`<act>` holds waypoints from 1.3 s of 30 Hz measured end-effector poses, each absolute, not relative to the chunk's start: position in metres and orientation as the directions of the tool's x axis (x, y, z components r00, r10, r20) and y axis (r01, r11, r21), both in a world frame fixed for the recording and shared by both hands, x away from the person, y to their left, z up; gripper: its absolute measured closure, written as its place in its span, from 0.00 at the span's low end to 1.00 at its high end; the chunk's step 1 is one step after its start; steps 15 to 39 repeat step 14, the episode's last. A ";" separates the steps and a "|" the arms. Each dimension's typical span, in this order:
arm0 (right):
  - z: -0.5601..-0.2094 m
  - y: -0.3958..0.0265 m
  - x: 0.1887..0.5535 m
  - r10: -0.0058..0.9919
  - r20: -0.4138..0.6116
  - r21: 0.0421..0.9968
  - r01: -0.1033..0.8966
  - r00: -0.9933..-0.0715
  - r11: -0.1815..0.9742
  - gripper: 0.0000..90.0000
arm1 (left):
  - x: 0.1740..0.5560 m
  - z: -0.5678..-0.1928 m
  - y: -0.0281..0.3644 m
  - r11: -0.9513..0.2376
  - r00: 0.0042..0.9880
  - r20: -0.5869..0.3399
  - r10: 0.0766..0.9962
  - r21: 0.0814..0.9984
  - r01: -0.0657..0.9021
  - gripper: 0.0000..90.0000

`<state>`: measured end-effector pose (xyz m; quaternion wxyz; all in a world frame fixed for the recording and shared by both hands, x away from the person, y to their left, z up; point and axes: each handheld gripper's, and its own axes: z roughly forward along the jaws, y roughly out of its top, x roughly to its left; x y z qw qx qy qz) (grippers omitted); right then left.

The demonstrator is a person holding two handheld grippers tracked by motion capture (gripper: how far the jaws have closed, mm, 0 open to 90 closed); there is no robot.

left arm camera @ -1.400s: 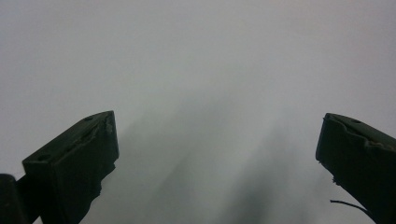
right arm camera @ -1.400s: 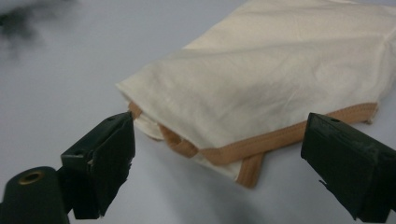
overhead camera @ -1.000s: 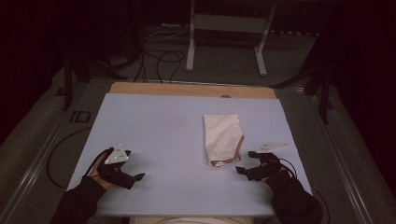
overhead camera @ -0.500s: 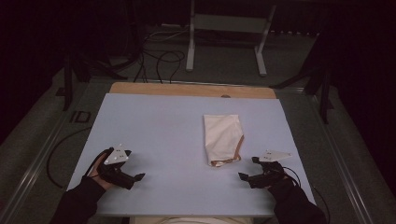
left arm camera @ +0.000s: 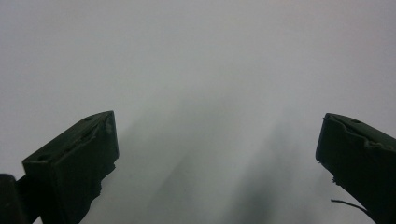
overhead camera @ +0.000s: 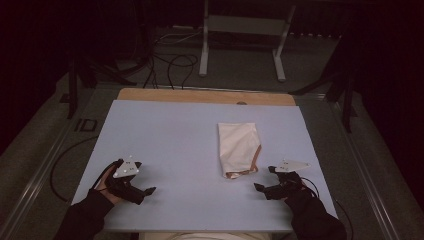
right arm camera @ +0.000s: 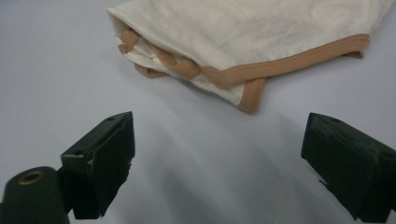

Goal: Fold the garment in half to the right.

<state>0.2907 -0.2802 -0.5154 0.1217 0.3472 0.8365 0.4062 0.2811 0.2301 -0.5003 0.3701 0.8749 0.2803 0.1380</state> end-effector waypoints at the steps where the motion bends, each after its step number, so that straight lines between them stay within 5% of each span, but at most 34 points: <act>1: -0.516 -0.280 0.290 0.679 0.074 0.763 0.480 -0.731 0.433 0.11 | 0.281 -0.500 0.231 -0.569 0.804 0.034 0.593 0.725 0.389 0.00; 39: -0.515 -0.279 0.290 0.681 0.064 0.758 0.480 -0.729 0.443 0.11 | 0.280 -0.498 0.230 -0.561 0.804 0.035 0.594 0.734 0.383 0.00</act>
